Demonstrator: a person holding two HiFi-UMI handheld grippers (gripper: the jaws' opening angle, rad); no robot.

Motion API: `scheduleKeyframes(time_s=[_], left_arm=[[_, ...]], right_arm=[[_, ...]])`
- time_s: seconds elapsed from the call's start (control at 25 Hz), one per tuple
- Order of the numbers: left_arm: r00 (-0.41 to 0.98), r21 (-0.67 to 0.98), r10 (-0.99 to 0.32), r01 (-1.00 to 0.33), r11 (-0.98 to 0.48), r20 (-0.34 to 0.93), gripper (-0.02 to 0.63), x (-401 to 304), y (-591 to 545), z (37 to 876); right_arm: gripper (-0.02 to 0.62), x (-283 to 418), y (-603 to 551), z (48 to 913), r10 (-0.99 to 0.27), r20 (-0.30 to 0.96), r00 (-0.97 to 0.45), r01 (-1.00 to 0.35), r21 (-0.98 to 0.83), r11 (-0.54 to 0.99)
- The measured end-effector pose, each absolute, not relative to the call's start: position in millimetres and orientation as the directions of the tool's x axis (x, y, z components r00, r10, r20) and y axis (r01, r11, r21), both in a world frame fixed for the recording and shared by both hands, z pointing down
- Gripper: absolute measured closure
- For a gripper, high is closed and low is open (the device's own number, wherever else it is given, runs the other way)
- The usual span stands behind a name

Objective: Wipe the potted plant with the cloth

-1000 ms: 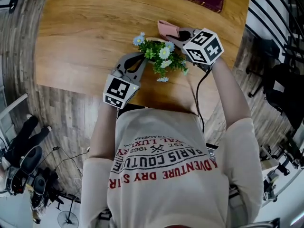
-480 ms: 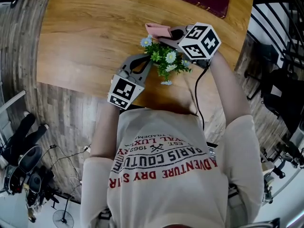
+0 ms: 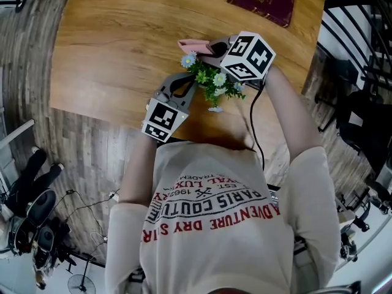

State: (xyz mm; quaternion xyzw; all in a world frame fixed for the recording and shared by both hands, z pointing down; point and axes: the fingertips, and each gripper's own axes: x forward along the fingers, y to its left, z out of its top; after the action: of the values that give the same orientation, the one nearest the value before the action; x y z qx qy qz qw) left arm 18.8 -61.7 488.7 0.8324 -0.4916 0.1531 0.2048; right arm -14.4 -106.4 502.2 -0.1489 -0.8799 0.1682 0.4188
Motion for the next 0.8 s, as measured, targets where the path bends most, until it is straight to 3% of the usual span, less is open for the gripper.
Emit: scheduleKeyframes(time_s=[0.36,0.8], left_arm=[[0.441,0.171,-0.763,-0.895,-0.411,0.472,0.591,11.9,-59.0,490.7],[0.296,0.010,-0.883,-0.949,-0.314,0.363,0.591,-32.2,-55.6,420.0]], right_arm=[[0.560,-18.9,-127.3,475.0,0.254,0.668,-0.700,0.058,-0.300,0.952],[0.559,-11.4,-142.0,405.1,-0.025,0.601,-0.799,-0.069,-0.051,0.996]])
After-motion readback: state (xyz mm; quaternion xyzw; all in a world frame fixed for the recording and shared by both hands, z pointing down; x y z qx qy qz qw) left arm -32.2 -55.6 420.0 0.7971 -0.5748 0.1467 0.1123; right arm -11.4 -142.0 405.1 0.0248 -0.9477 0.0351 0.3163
